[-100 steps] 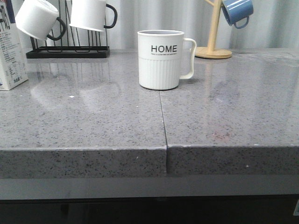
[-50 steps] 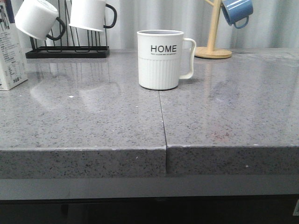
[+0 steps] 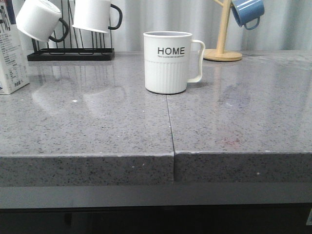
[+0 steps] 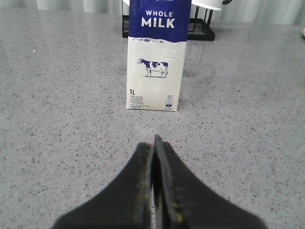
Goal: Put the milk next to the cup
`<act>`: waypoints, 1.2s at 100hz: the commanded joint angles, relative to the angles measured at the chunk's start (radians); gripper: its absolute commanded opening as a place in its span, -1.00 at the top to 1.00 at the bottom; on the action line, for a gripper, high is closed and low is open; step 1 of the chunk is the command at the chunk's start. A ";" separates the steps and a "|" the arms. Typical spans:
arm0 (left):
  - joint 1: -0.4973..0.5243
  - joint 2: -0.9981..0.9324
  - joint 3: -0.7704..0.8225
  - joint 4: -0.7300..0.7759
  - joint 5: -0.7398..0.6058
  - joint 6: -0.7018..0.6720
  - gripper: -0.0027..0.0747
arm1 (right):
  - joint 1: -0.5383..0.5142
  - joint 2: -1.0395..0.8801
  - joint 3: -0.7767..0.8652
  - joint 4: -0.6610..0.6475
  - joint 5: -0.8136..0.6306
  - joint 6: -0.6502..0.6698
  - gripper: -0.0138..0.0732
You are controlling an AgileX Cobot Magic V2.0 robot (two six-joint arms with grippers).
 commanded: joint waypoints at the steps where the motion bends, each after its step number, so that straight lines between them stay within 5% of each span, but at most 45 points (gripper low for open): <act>1: 0.002 0.128 -0.130 -0.004 -0.028 -0.007 0.99 | -0.008 0.005 -0.028 -0.010 -0.068 -0.002 0.96; 37: 0.002 0.385 -0.239 -0.002 -0.078 0.018 0.89 | -0.008 0.005 -0.028 -0.010 -0.068 -0.002 0.96; 48: 0.002 0.418 -0.239 -0.002 -0.080 0.018 0.42 | -0.008 0.005 -0.028 -0.010 -0.068 -0.002 0.96; 67: -0.009 0.440 -0.237 -0.010 -0.143 0.018 -0.94 | -0.008 0.005 -0.028 -0.010 -0.068 -0.002 0.96; 80: -0.009 0.471 -0.237 -0.019 -0.178 0.016 -0.72 | -0.008 0.005 -0.028 -0.010 -0.068 -0.002 0.96; 120: -0.042 0.652 -0.237 0.005 -0.524 0.017 -0.71 | -0.008 0.005 -0.028 -0.010 -0.068 -0.002 0.96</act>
